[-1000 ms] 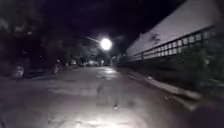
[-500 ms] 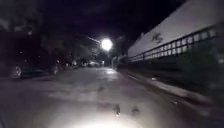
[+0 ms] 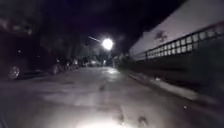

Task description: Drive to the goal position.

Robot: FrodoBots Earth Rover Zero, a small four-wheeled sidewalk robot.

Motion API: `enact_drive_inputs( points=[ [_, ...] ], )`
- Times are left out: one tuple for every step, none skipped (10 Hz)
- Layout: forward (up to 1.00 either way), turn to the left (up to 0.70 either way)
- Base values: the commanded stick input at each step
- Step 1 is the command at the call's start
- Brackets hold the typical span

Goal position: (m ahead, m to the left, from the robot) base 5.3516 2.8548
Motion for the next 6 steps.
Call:
enact_drive_inputs(
  points=[
    [0.50,0.00],
    [0.50,0.00],
    [0.50,0.00],
    [0.50,0.00],
    [0.50,0.00],
    [0.50,0.00]
  ],
)
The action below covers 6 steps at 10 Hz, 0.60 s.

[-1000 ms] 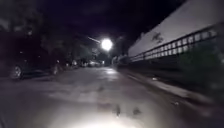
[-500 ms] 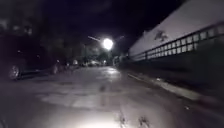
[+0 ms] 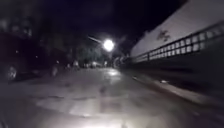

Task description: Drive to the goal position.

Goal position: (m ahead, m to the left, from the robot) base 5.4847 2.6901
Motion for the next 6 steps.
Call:
enact_drive_inputs(
  points=[
    [0.50,0.00],
    [0.50,0.00],
    [0.50,0.00],
    [0.50,0.00],
    [0.50,0.00],
    [0.50,0.00]
  ],
)
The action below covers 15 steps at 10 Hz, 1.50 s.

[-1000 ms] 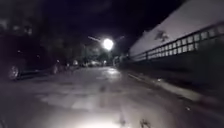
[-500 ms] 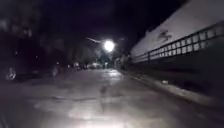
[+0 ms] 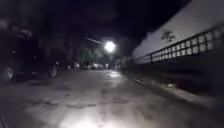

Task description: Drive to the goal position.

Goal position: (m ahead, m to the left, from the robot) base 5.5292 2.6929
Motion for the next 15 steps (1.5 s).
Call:
enact_drive_inputs(
  points=[
    [0.50,0.00],
    [0.50,0.00],
    [0.50,0.00],
    [0.50,0.00],
    [0.50,0.00],
    [0.50,0.00],
    [0.50,-0.29],
    [0.50,-0.50],
    [0.50,-0.50],
    [0.50,-0.31],
    [0.50,-0.02],
    [0.50,0.00],
    [0.50,0.00],
    [0.50,0.00],
    [0.50,0.00]
  ],
)
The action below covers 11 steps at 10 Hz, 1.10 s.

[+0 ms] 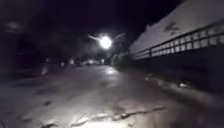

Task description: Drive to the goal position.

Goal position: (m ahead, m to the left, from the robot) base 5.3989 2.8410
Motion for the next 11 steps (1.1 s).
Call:
enact_drive_inputs(
  points=[
    [0.50,0.00],
    [0.50,0.00],
    [0.50,0.00],
    [0.50,0.00],
    [0.50,0.00],
    [0.50,0.00],
    [0.50,0.00],
    [0.50,0.00],
    [0.50,0.00],
    [0.50,0.00],
    [0.50,0.00]
  ],
)
